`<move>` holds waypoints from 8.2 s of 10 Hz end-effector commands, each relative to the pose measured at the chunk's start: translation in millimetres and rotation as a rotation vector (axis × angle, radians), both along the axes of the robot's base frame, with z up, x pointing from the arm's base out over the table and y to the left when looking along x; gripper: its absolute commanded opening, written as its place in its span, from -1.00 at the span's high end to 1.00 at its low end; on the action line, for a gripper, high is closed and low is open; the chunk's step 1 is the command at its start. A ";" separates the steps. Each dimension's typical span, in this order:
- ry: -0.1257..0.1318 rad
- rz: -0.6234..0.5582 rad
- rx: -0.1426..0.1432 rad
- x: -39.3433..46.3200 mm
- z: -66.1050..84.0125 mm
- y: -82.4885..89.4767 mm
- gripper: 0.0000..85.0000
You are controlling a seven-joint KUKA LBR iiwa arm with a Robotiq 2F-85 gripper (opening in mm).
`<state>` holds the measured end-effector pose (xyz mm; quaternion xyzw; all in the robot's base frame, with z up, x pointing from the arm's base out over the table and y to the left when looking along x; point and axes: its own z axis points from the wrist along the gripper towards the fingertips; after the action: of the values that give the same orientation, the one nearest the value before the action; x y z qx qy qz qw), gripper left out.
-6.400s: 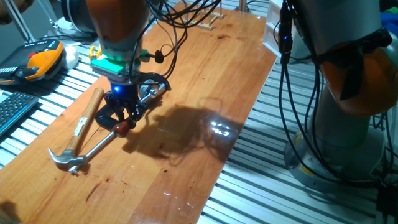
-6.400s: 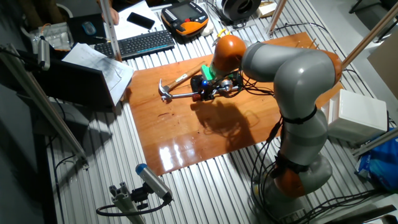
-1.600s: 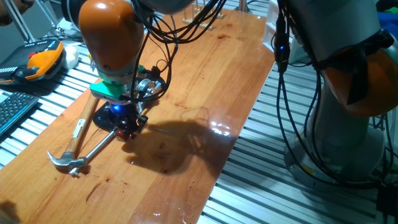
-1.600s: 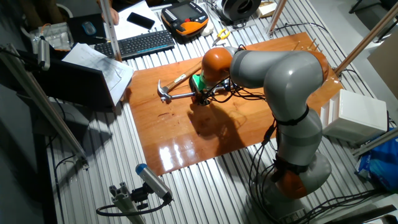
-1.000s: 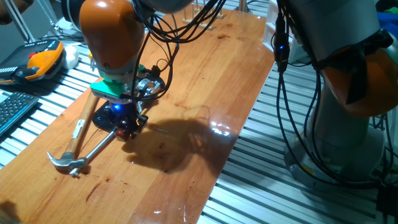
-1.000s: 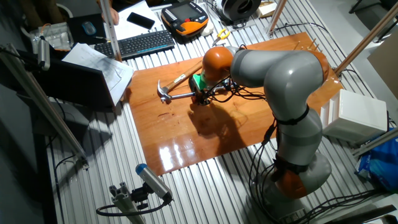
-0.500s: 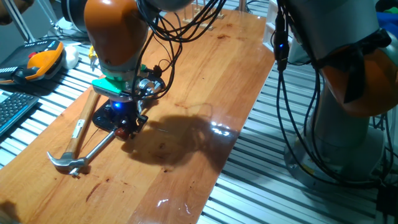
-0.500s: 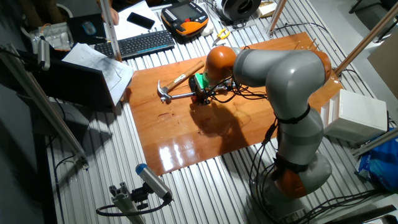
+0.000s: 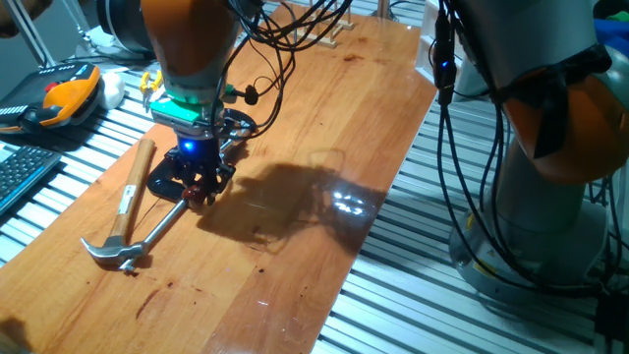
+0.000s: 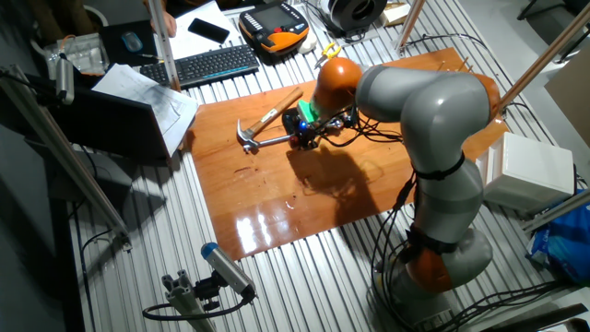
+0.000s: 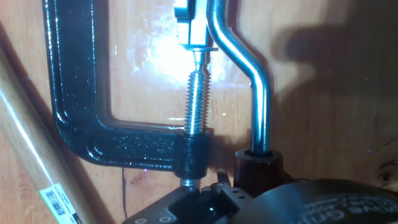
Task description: Pull up the lever
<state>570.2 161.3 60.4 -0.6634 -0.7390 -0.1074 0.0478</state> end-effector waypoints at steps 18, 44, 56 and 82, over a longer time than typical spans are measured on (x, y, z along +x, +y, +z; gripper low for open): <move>-0.020 0.087 -0.067 -7.2 10.0 -6.3 1.00; 0.059 0.070 -0.089 -4.4 83.0 -37.3 1.00; 0.097 0.082 -0.023 5.7 105.9 -66.9 1.00; 0.085 0.013 0.026 -6.2 117.9 -64.3 -0.60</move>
<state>564.0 97.1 178.2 -0.6618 -0.7392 -0.0882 0.0883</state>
